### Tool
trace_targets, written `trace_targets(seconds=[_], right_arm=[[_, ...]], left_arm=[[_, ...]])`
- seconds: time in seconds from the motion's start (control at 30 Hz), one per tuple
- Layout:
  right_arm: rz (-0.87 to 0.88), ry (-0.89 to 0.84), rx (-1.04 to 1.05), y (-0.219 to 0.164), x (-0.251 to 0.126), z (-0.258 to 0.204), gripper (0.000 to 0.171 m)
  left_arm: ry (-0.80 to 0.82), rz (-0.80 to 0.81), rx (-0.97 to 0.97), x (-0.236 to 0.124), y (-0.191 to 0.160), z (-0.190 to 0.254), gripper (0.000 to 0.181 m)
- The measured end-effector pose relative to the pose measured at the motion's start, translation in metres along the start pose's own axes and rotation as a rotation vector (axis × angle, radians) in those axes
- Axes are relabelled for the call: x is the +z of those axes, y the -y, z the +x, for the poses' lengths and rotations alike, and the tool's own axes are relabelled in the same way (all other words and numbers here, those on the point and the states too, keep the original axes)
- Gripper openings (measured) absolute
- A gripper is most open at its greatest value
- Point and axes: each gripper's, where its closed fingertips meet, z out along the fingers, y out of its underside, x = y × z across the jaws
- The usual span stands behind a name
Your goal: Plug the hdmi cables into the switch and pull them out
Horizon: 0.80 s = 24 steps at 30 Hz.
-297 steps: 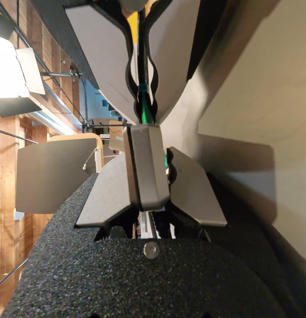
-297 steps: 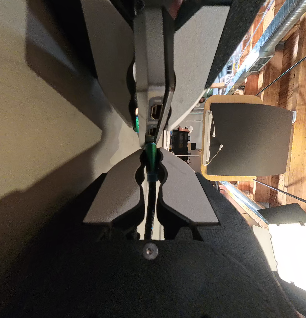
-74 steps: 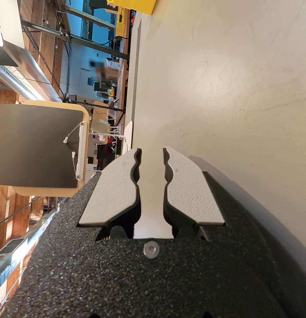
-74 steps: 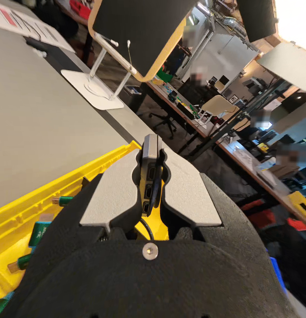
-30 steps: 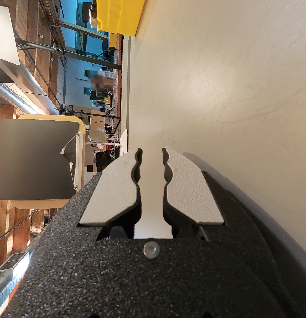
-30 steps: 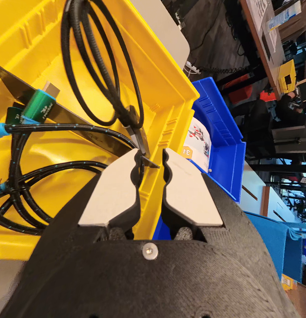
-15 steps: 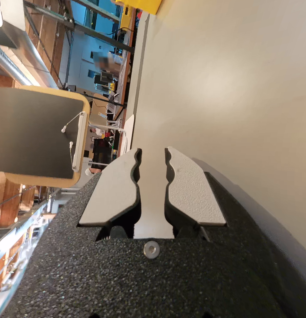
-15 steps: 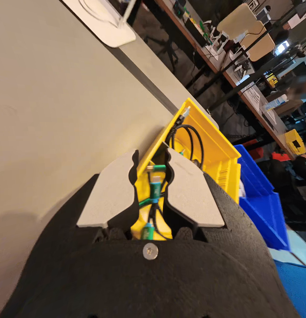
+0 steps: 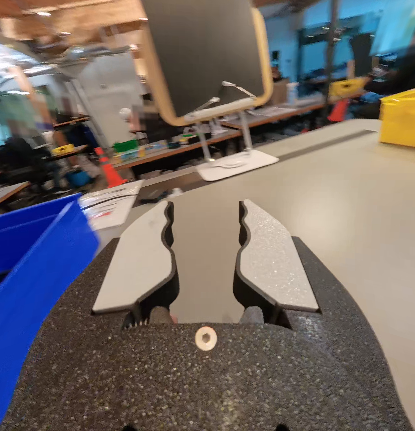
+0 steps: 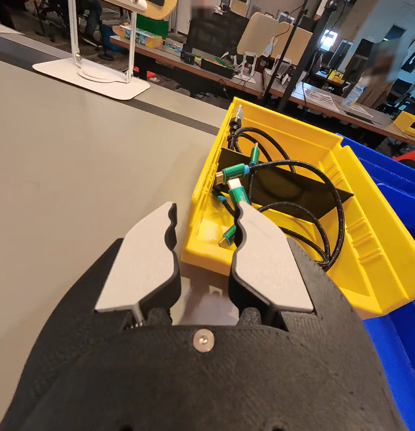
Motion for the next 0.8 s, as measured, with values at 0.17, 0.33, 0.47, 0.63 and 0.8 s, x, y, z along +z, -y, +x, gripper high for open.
trace_targets(seconds=[0.17,0.33,0.47,0.63,0.8], right_arm=[[0.032,-0.02,-0.019,0.006,0.002,0.005,0.048],[-0.001,-0.041,-0.045,0.004,0.01,-0.001,0.047],[-0.059,-0.11,-0.09,-0.003,0.012,0.002,0.045],[-0.095,-0.112,-0.089,-0.006,0.015,0.003,0.042],[-0.128,-0.092,-0.068,-0.007,0.02,-0.001,0.039]], left_arm=[[0.312,-0.052,-0.027,-0.069,-0.013,-0.086,0.065],[0.489,-0.238,0.096,-0.092,-0.039,-0.142,0.063],[0.489,-0.408,0.115,-0.085,-0.078,-0.165,0.06],[0.453,-0.464,0.132,-0.073,-0.096,-0.18,0.045],[0.414,-0.472,0.188,-0.06,-0.1,-0.184,0.031]])
